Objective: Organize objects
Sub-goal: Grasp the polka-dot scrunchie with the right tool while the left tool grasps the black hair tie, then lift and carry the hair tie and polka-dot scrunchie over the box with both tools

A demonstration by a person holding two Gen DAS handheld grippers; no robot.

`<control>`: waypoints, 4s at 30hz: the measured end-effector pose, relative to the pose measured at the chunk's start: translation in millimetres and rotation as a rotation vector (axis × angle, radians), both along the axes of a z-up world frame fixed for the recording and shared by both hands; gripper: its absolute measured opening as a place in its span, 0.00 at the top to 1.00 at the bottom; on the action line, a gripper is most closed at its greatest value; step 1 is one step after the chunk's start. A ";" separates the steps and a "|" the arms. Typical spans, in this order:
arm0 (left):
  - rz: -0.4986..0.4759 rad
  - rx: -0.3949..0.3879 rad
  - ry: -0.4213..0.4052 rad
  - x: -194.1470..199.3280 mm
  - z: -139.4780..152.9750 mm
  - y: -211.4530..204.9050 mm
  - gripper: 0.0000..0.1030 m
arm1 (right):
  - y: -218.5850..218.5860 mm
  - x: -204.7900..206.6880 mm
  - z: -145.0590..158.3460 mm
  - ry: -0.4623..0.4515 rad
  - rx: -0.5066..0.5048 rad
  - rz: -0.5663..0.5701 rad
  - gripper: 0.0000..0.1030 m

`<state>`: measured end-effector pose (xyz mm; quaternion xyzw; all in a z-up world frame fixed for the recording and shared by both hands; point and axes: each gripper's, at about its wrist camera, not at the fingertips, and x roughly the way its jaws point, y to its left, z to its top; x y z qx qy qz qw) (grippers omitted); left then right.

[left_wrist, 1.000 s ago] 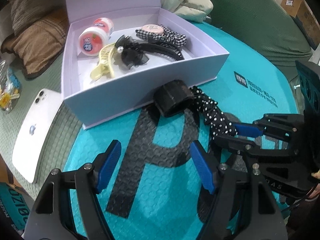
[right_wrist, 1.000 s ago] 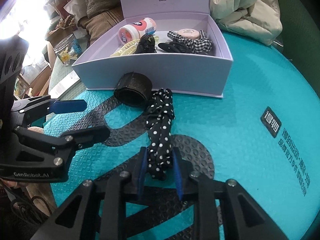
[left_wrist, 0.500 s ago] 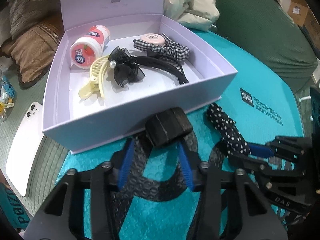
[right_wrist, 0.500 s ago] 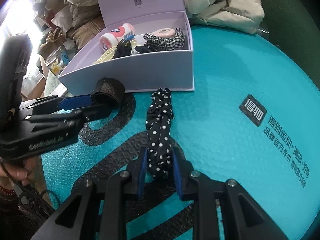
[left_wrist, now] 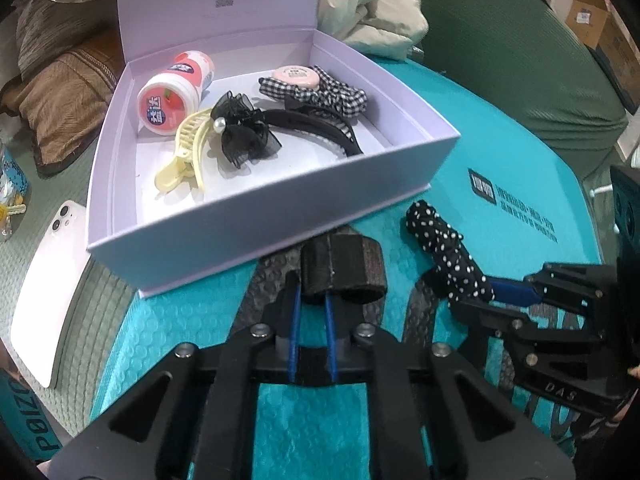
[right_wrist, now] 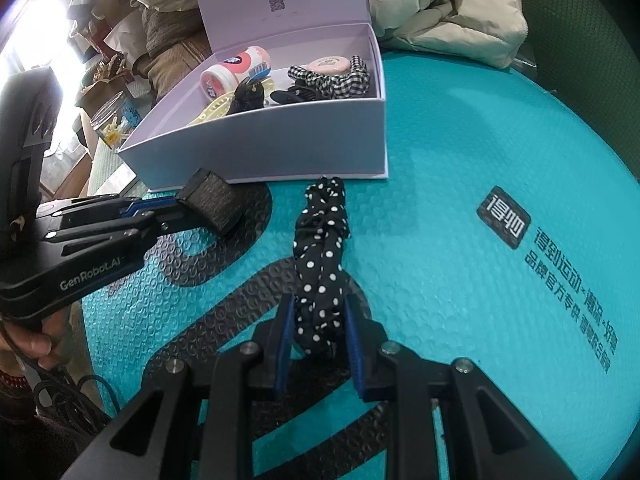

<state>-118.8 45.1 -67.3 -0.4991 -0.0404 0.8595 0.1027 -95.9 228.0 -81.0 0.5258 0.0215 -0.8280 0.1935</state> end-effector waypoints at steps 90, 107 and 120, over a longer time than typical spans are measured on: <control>-0.017 -0.026 0.037 80.4 52.5 -8.9 0.58 | -32.6 63.1 63.8 0.167 0.039 0.111 0.84; -0.011 -0.071 0.101 47.9 94.1 -18.0 0.58 | -41.8 36.5 102.5 0.248 0.036 0.158 0.83; -0.009 -0.082 0.079 4.8 86.8 -25.6 0.58 | -49.4 -5.8 104.1 0.249 0.037 0.175 0.83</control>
